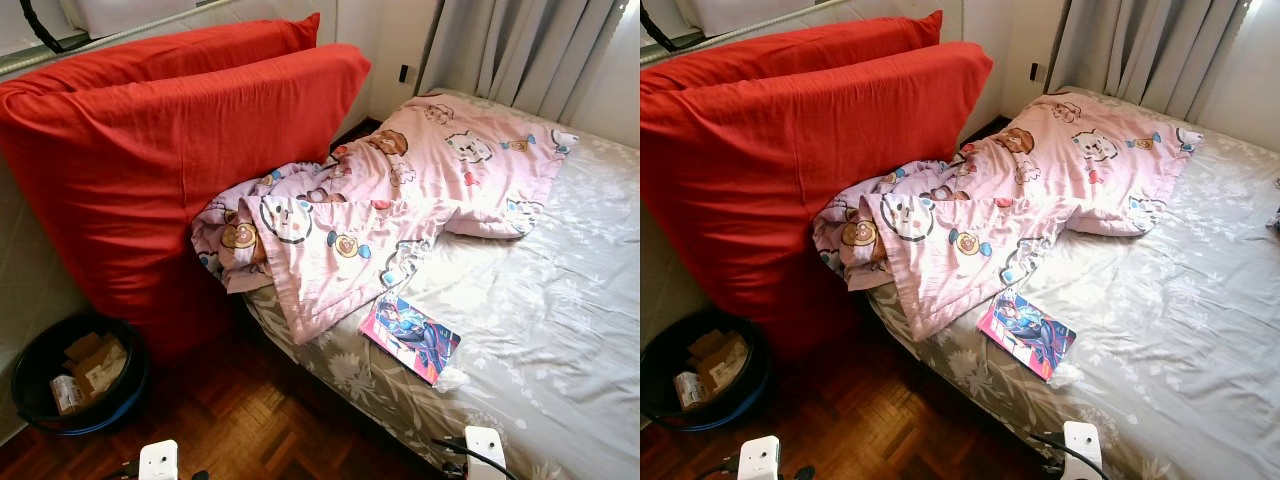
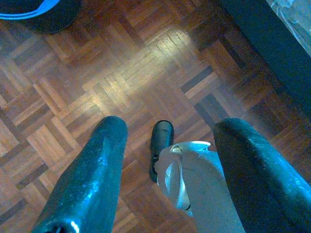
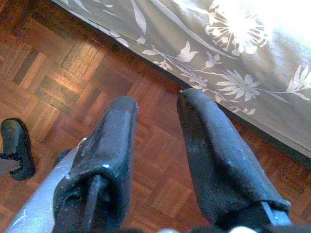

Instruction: Clean up the room

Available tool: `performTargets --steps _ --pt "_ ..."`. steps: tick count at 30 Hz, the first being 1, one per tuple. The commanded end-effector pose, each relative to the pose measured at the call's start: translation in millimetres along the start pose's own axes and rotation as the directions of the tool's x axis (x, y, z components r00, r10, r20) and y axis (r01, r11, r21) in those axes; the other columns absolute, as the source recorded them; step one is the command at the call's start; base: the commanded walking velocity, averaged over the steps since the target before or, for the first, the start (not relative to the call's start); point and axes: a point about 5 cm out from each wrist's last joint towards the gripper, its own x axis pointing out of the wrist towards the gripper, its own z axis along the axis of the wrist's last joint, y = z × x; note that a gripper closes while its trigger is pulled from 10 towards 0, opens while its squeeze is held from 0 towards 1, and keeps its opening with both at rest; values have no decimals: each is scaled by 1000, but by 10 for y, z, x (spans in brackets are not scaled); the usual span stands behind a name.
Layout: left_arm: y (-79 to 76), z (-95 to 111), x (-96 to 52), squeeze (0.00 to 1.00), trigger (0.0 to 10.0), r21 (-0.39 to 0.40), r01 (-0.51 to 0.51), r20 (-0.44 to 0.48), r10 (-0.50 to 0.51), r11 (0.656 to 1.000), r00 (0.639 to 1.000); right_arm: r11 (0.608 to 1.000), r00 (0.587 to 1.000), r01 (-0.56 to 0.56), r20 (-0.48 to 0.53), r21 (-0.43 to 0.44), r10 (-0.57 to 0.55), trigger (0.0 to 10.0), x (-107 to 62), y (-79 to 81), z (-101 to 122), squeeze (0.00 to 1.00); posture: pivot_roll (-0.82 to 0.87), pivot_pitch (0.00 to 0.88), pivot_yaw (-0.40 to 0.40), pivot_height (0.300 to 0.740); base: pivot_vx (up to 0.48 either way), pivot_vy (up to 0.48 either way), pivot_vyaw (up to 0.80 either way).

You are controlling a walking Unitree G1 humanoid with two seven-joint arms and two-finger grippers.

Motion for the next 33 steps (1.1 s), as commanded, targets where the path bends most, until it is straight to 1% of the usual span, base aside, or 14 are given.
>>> performTargets --steps 1,23,28,33 --pt "-71 154 88 0 10000 96 27 -99 -17 995 995 999 997 -26 70 21 25 10000 69 -19 733 0 4 0 -17 740 0 0 0" --pt "-70 154 88 0 10000 95 27 -99 -17 995 995 999 997 -25 68 19 24 10000 69 -19 732 0 4 0 -17 740 0 0 0" --pt "-67 161 83 0 10000 97 27 -68 -21 995 997 999 997 -27 71 26 25 10000 69 -18 708 0 -4 0 -9 740 0 0 0" --pt "-66 163 82 0 10000 95 26 -63 -20 995 998 999 997 -27 71 28 25 10000 69 -17 705 0 -4 0 -9 740 0 0 0"
